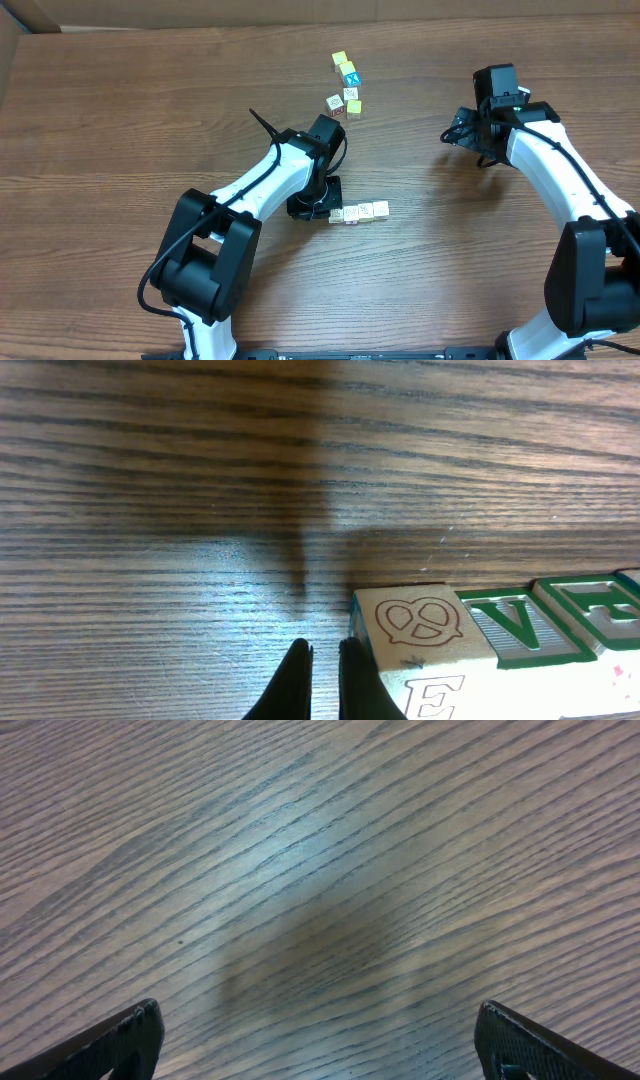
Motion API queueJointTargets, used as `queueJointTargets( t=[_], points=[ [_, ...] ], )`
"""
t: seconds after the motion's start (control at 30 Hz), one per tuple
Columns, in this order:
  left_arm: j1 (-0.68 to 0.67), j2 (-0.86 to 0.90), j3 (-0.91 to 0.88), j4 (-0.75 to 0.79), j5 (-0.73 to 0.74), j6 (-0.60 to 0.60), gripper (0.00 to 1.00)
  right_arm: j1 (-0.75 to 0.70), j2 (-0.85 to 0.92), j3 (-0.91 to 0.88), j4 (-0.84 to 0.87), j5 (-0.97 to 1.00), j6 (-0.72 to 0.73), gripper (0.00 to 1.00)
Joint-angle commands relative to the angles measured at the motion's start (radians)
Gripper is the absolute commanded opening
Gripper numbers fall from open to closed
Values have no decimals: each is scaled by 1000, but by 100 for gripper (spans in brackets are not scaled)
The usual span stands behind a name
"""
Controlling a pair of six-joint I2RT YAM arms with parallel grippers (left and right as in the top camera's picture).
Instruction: Flip 4 blocks
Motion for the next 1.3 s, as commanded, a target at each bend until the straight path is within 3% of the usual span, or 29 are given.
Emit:
queueJointTargets(
  t=[0.0,0.97,1.27],
  points=[
    [1,-15,-4,4,-3,-13,4,2,-7,16,6,14,-6,100],
    [1,-24,-4,-109,2,56,4,2,-7,16,6,14,-6,100],
    [5,-179,27,-106,0,55,4,2,-7,16,6,14,-6,100]
  ],
)
